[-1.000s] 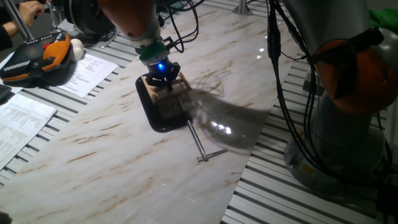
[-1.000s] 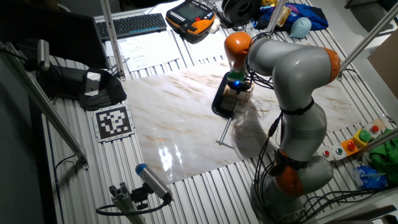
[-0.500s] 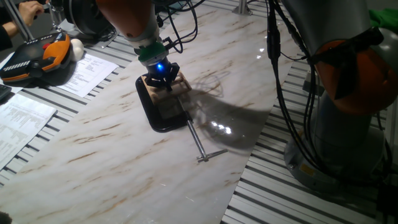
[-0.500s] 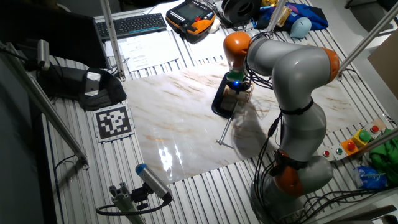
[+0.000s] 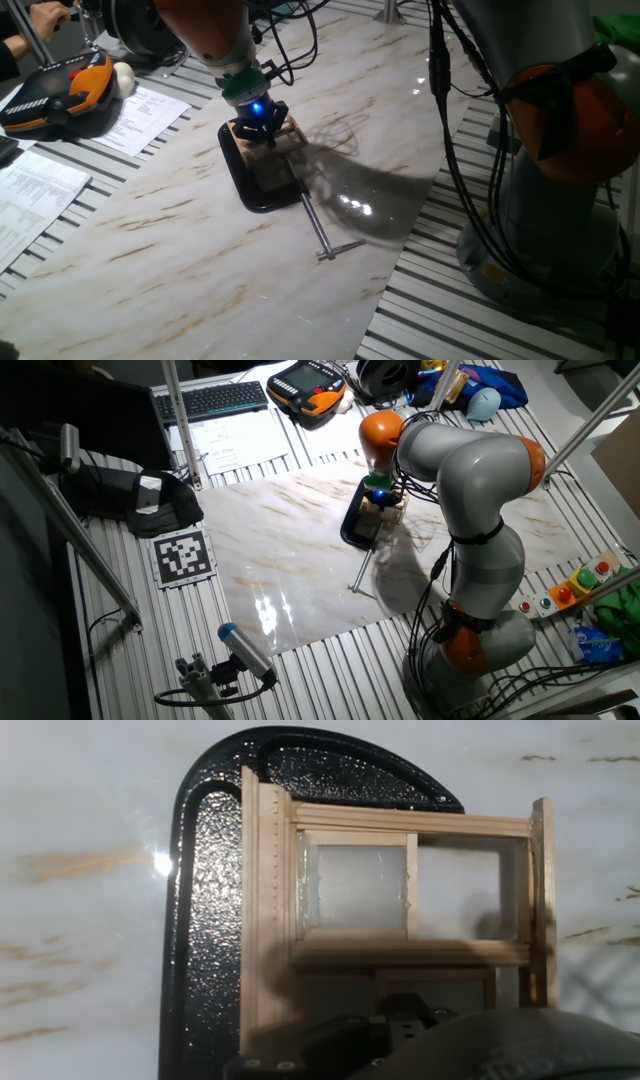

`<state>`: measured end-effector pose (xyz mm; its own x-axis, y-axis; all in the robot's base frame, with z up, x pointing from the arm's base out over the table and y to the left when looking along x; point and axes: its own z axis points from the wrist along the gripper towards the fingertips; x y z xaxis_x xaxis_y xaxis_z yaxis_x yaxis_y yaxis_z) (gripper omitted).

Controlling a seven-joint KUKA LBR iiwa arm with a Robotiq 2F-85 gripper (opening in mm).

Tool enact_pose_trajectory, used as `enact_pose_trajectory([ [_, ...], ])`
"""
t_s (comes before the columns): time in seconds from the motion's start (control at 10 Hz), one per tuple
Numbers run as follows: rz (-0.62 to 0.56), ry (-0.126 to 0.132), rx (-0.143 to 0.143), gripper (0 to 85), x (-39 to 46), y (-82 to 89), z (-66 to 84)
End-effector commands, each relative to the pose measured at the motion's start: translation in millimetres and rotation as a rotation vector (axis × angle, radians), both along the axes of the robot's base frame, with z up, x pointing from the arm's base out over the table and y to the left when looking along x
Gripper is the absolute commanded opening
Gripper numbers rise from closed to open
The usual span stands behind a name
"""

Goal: Open a sliding window

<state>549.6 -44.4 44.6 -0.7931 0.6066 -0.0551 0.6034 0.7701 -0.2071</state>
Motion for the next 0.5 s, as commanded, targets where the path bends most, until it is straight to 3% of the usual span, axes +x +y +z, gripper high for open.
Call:
enact_pose_trajectory([
  [0.0,0.0,0.0,0.0,0.0,0.3,0.4,0.2],
  [0.4,0.0,0.002,0.0,0.0,0.6,2.2,0.2],
])
